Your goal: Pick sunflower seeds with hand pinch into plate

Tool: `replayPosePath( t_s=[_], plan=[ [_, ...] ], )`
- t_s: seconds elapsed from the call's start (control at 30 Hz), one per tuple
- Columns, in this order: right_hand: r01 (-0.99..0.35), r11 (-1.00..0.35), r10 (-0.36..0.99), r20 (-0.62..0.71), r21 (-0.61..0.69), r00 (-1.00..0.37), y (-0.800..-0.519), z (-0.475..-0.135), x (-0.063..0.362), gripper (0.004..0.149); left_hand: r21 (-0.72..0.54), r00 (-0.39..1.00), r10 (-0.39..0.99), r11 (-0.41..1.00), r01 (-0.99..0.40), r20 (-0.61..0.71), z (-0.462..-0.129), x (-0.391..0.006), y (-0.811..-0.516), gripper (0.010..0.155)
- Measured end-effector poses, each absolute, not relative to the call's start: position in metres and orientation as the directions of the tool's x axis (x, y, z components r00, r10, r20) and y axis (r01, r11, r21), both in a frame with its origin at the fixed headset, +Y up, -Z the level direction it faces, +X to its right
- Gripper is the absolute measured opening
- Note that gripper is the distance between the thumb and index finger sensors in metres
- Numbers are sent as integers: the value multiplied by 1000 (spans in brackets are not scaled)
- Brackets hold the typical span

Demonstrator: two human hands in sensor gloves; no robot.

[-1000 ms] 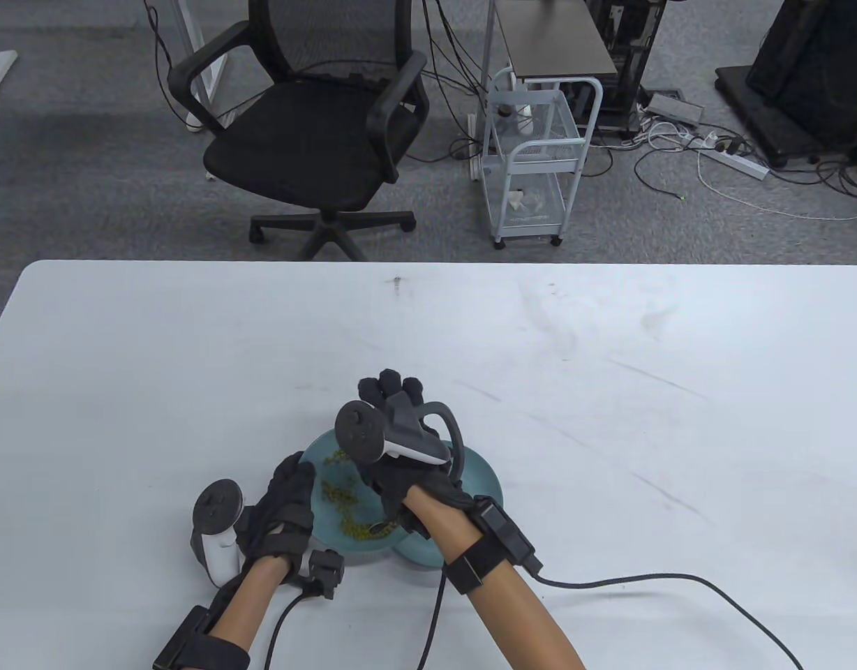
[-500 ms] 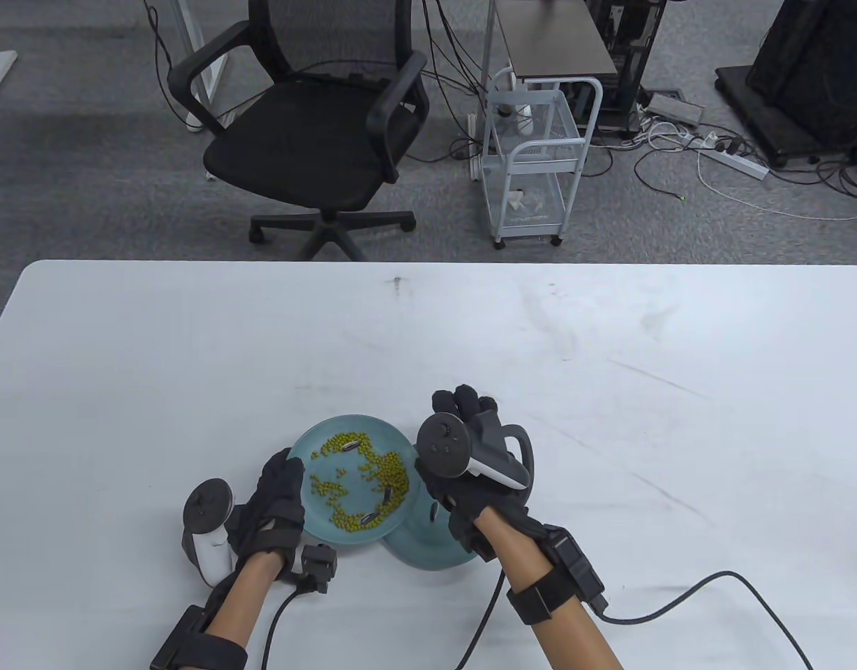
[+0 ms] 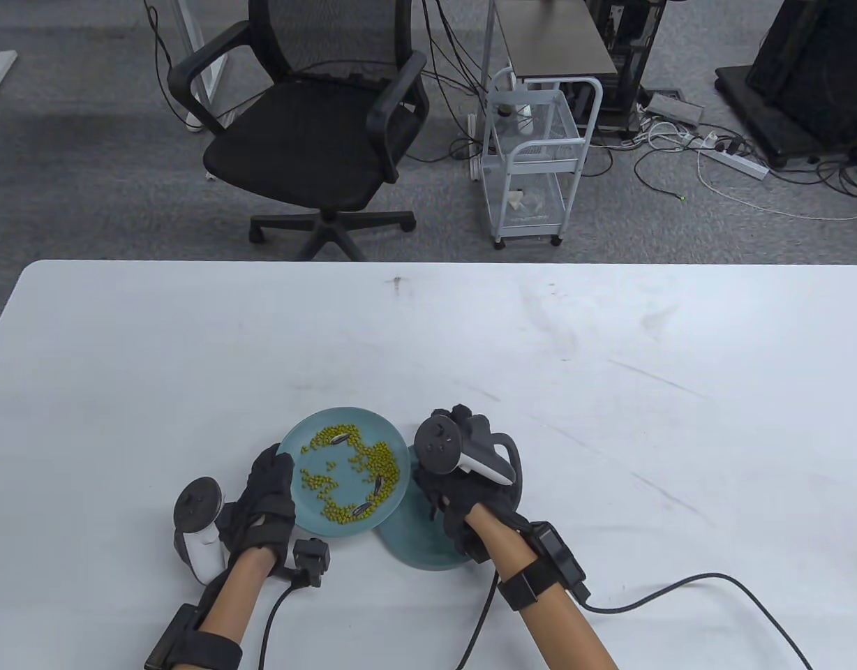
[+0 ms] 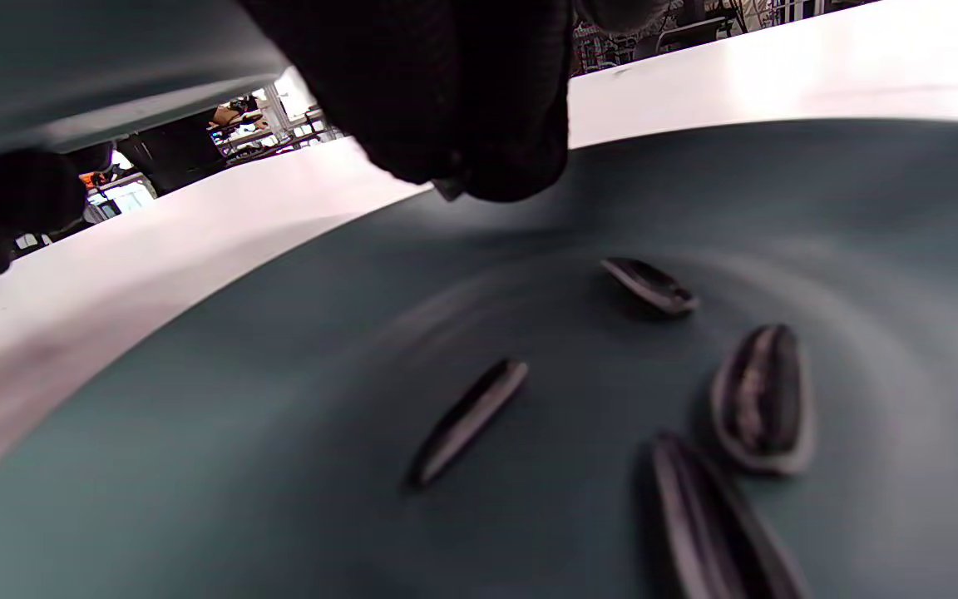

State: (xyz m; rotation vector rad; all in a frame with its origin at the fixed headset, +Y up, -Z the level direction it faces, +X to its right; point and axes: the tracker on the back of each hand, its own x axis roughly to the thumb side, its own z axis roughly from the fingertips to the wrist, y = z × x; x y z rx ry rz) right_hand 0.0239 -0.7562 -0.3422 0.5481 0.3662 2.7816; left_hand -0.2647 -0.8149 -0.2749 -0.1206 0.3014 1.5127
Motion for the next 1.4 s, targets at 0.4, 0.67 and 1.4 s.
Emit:
replayPosePath(
  t_s=[0.4,0.67,1.4],
  plan=[
    [-255,-916,350,309,310,-884,-758,-344,29,34,113,35,962,68,-991,-270,-275,-264,-818,47],
    [-272,-912,364,298,307,-883,-758,-345,31,34,110,37,963,68,-992,-265,-276,-264,-819,47],
    [-377,-901,427,286,214,-858,-721,-345,39,36,93,53,967,79,-993,-249,-276,-262,-820,47]
  ],
)
